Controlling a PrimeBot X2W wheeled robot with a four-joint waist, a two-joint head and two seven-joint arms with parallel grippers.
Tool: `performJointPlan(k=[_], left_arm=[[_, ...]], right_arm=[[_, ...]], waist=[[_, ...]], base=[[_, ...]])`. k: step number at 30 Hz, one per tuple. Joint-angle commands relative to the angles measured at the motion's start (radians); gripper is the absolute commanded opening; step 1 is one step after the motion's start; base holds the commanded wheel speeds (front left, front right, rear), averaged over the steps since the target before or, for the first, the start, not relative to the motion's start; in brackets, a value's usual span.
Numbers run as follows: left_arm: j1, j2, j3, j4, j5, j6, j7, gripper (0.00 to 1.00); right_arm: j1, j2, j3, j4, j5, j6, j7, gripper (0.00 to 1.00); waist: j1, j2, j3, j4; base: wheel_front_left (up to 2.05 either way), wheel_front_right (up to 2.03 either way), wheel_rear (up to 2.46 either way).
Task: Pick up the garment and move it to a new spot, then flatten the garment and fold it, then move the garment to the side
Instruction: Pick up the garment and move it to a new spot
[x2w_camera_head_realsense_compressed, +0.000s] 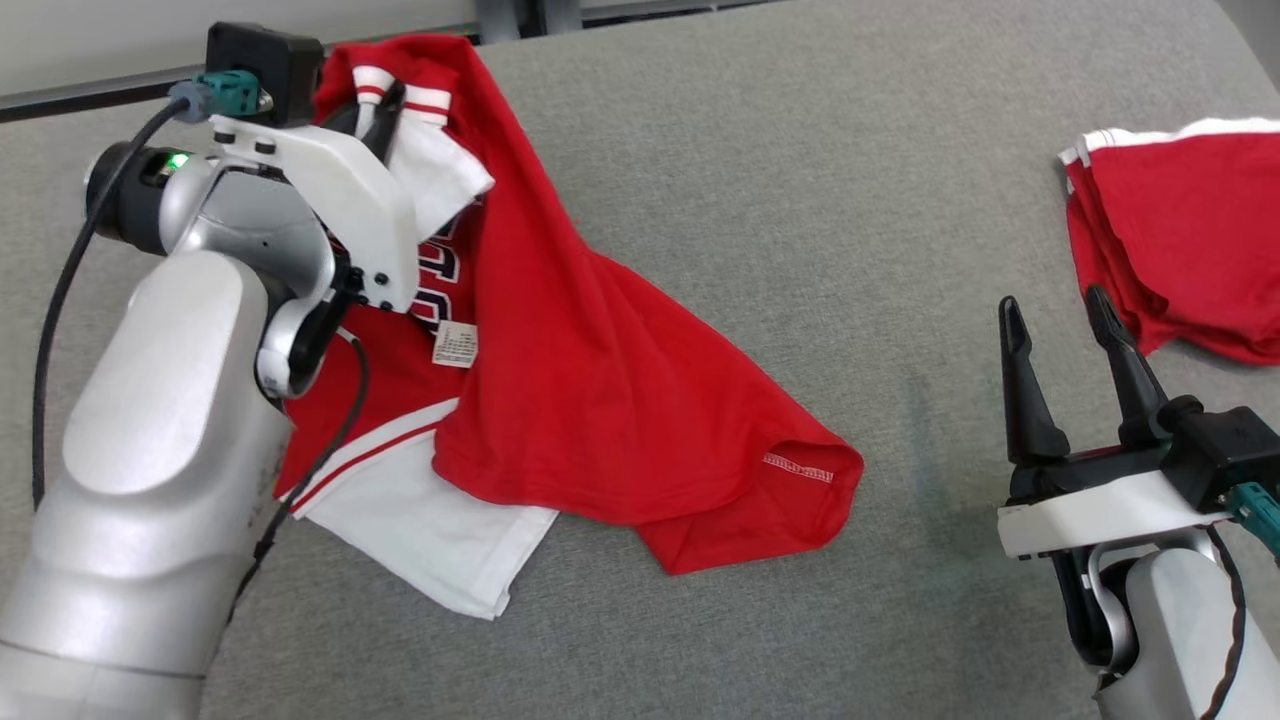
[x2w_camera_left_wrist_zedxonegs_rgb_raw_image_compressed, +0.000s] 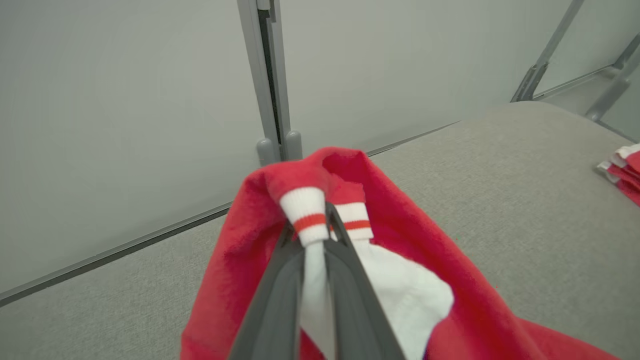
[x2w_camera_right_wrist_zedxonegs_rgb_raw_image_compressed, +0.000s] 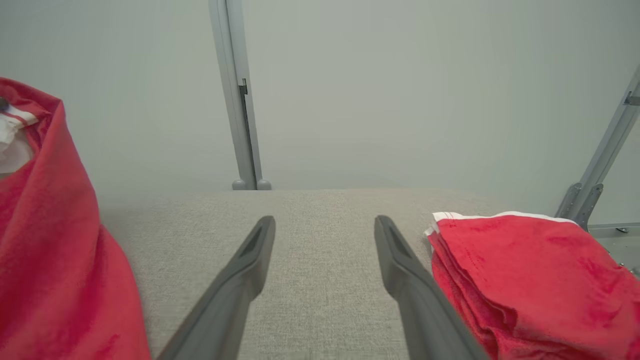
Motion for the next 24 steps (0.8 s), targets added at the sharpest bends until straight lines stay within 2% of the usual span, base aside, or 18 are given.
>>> performJointPlan(k=[1, 2, 3, 7, 11, 18, 22, 24], left_arm=[[-0.03, 0.012, 0.0, 0.031, 0.015, -0.008, -0.01, 0.0], [-0.051, 0.016, 0.0, 0.072, 0.022, -0.007, -0.02, 0.93], [-0.07, 0.015, 0.01, 0.11, 0.021, 0.009, -0.03, 1.0], [-0.149, 0.029, 0.047, 0.238, 0.049, 0.072, -0.144, 1.0], [-0.184, 0.009, 0.079, 0.319, 0.022, 0.066, -0.246, 1.0], [-0.143, -0.024, 0.095, 0.367, -0.024, 0.001, -0.405, 1.0], [-0.068, -0.074, 0.147, 0.34, -0.131, -0.067, -0.478, 1.0], [-0.018, -0.068, 0.157, 0.319, -0.149, -0.08, -0.517, 1.0]], right_arm=[[-0.013, 0.004, -0.003, 0.003, 0.002, 0.0, -0.002, 1.0], [-0.016, 0.008, -0.003, 0.003, 0.002, 0.0, -0.002, 1.0], [-0.018, 0.009, -0.001, 0.004, 0.002, 0.0, -0.002, 1.0], [-0.021, 0.017, 0.003, 0.008, -0.002, 0.0, -0.002, 1.0], [-0.008, 0.01, -0.011, 0.024, -0.004, 0.0, -0.002, 1.0], [0.01, -0.02, -0.02, 0.025, -0.013, 0.0, -0.002, 1.0], [0.031, -0.036, -0.016, 0.019, -0.019, 0.0, -0.002, 1.0], [0.044, -0.044, -0.015, 0.019, -0.017, 0.0, -0.002, 1.0]], waist=[[0.0, 0.0, 0.043, -0.044], [0.0, 0.0, 0.049, -0.05], [0.0, 0.0, 0.054, -0.054], [0.0, 0.0, 0.06, -0.061], [0.0, 0.0, 0.044, -0.038], [0.0, 0.0, -0.027, 0.048], [0.0, 0.0, -0.082, 0.107], [0.0, 0.0, -0.108, 0.139]], base=[[0.0, 0.0, 0.0], [0.0, 0.0, 0.0], [0.0, 0.0, 0.0], [0.0, 0.0, 0.0], [0.0, 0.0, 0.0], [0.0, 0.0, 0.0], [0.0, 0.0, 0.0], [0.0, 0.0, 0.0]])
